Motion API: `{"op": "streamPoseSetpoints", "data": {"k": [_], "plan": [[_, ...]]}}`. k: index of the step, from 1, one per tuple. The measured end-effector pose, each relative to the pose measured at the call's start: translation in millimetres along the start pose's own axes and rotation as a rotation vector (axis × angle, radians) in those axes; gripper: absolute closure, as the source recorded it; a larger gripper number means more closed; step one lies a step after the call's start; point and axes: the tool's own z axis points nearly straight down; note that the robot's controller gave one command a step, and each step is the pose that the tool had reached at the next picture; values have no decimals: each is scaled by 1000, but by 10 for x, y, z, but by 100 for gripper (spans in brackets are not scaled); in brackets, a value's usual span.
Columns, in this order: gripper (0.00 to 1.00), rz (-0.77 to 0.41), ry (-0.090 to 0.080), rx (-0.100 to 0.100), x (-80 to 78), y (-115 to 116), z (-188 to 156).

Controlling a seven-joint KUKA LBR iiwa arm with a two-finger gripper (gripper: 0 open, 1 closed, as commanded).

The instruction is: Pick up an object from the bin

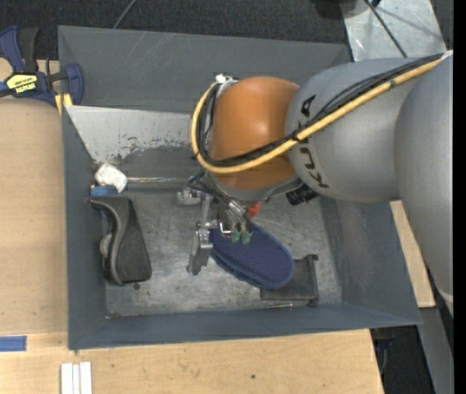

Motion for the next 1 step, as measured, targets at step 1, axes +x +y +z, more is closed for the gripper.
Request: {"op": "streamPoseSetpoints", "data": {"k": [1], "plan": [[0, -227, -5, 3, -275, -1299, 453]]}}
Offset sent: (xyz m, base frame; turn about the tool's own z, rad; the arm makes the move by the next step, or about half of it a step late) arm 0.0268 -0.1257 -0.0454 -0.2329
